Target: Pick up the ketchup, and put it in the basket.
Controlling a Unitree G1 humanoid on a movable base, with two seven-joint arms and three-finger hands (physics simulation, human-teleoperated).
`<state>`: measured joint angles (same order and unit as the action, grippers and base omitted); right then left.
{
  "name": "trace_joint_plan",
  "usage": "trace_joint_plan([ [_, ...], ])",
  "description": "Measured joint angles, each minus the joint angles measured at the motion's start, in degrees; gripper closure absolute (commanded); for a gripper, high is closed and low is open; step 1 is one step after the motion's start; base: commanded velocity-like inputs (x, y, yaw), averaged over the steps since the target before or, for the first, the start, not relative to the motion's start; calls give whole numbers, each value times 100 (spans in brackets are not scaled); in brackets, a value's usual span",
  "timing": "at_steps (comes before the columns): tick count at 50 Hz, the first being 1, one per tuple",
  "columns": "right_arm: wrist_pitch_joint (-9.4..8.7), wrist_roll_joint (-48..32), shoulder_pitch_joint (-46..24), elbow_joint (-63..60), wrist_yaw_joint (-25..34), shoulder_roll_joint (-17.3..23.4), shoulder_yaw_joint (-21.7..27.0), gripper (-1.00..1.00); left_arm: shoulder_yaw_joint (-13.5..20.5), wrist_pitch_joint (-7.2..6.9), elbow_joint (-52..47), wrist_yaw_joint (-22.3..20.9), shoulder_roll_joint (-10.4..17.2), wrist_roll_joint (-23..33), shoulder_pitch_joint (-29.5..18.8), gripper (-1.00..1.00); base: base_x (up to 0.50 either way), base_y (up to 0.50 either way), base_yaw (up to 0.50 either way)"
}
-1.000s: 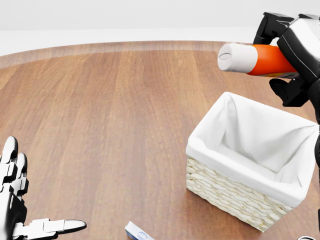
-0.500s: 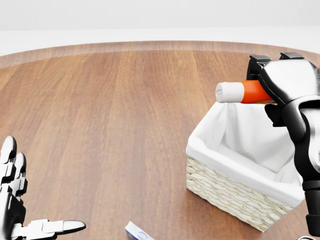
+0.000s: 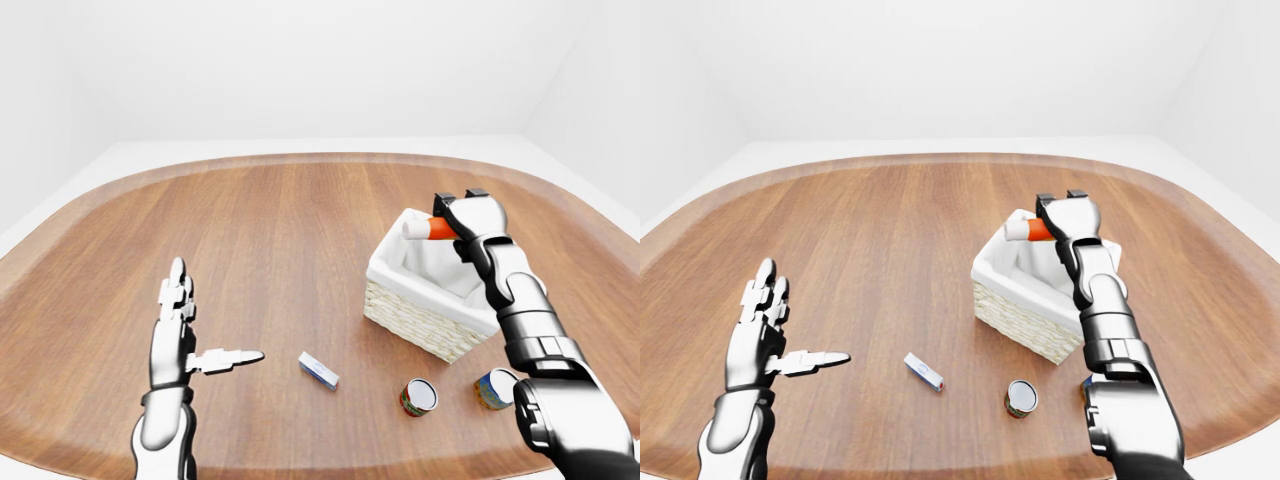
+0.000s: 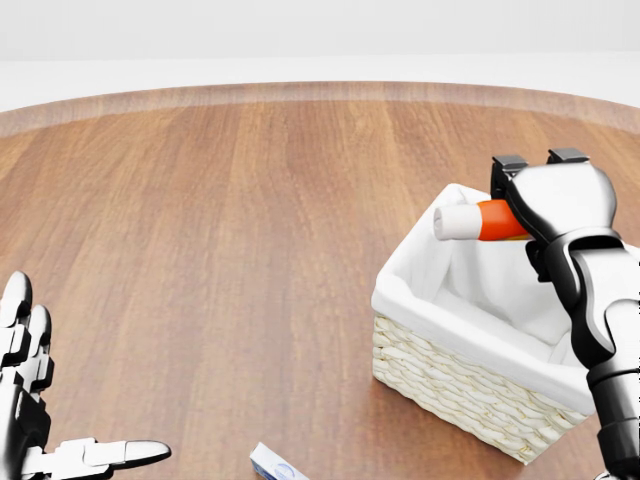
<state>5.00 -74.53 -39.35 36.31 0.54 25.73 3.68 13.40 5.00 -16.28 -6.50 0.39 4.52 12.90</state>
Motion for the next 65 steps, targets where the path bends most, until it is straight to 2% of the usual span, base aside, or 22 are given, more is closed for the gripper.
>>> trace_joint_plan([
  [10, 0, 15, -302, 1190, -754, 129, -148, 100, -10, 0, 56, 14, 7, 11, -16, -100, 0, 0, 0],
  [23, 0, 64, -510, 2088, -1351, 178, -340, 100, -6, 0, 67, 14, 17, 0, -22, -100, 0, 0, 0],
  [65, 0, 222, -782, 3430, -2272, 20, -677, 100, 15, 0, 26, -21, 6, -21, -6, -100, 0, 0, 0],
])
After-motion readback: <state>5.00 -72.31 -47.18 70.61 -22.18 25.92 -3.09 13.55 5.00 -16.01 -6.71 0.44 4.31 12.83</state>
